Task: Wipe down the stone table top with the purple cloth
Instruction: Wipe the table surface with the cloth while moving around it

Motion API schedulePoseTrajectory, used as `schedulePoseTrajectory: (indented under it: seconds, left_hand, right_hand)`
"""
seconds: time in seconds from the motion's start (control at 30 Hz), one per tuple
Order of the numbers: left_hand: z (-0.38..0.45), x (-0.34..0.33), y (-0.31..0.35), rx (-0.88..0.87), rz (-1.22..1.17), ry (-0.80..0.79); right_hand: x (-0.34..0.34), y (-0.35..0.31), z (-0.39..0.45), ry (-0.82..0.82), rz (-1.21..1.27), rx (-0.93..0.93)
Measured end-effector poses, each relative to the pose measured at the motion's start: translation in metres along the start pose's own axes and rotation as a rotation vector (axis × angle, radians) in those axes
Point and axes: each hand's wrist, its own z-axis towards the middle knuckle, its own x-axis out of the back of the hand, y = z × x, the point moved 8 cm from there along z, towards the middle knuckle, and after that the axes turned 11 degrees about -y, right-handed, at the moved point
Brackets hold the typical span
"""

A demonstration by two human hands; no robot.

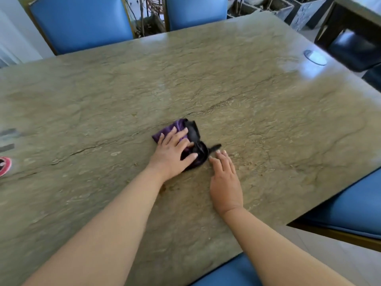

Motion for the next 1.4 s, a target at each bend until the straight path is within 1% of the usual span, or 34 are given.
schedulePoseTrajectory:
  seconds: [0.07,0.1,0.13,0.17,0.23,0.27,0.3,0.37,0.4,0.5,0.6,0.7,0.77,0.9,0.97,1.07,1.13,1.2,1.27,1.33,1.4]
  left_hand:
    - [-0.025,0.004,-0.015,-0.181,-0.045,-0.016]
    - [-0.028,0.009,-0.030,-0.205,-0.048,-0.021]
    - [-0.028,0.016,-0.045,-0.183,-0.029,-0.022]
    - [-0.025,0.022,-0.061,-0.123,0.012,-0.026]
    - [-0.013,0.032,-0.083,0.053,0.124,-0.021]
    - [-0.007,0.035,-0.088,0.113,0.117,-0.022]
    - [-0.001,0.037,-0.087,0.127,0.062,-0.029]
    - [0.010,0.036,-0.081,0.077,-0.038,-0.070]
    - [0.015,0.034,-0.078,0.041,-0.029,-0.110]
    - [0.035,0.034,-0.080,-0.043,0.093,-0.203]
    - [0.064,0.045,-0.087,-0.099,0.173,-0.214]
    - [0.102,0.060,-0.098,-0.079,0.222,-0.178]
    - [0.126,0.074,-0.116,0.010,0.203,-0.124]
    - [0.143,0.101,-0.179,0.329,0.096,-0.007]
    - [0.133,0.103,-0.196,0.418,0.048,0.002]
    - [0.097,0.088,-0.176,0.407,0.032,0.012]
    - [0.061,0.069,-0.151,0.313,0.052,0.032]
    - [0.022,0.053,-0.134,0.173,0.092,0.044]
    - [-0.010,0.048,-0.145,0.108,0.109,0.040]
    - [-0.024,0.056,-0.180,0.168,0.086,0.047]
    - [-0.022,0.070,-0.225,0.333,0.049,0.071]
  right_hand:
    - [0.000,-0.009,0.005,-0.014,-0.033,-0.049]
    - [-0.001,-0.016,0.009,-0.030,-0.047,-0.066]
    - [-0.004,-0.026,0.014,-0.040,-0.058,-0.065]
    - [-0.008,-0.038,0.020,-0.050,-0.065,-0.050]
    - [-0.024,-0.062,0.035,-0.084,-0.056,-0.022]
    - [-0.032,-0.071,0.042,-0.100,-0.036,-0.032]
    - [-0.038,-0.079,0.050,-0.105,-0.004,-0.061]
    - [-0.044,-0.086,0.065,-0.058,0.053,-0.154]
    - [-0.044,-0.087,0.072,-0.026,0.063,-0.203]
    - [-0.048,-0.088,0.092,0.005,0.046,-0.331]
    - [-0.052,-0.088,0.109,0.012,-0.009,-0.409]
    - [-0.057,-0.088,0.120,0.015,-0.105,-0.442]
    - [-0.060,-0.087,0.123,0.028,-0.125,-0.450]
    - [-0.064,-0.086,0.123,0.013,-0.159,-0.451]
    - [-0.064,-0.087,0.123,0.002,-0.166,-0.451]
    - [-0.064,-0.090,0.122,-0.017,-0.161,-0.444]
    - [-0.062,-0.091,0.122,-0.038,-0.161,-0.435]
    - [-0.062,-0.092,0.121,-0.059,-0.168,-0.410]
    - [-0.065,-0.106,0.118,-0.082,-0.135,-0.322]
    - [-0.076,-0.136,0.112,-0.105,-0.077,-0.186]
    - [-0.093,-0.168,0.106,-0.143,-0.067,-0.078]
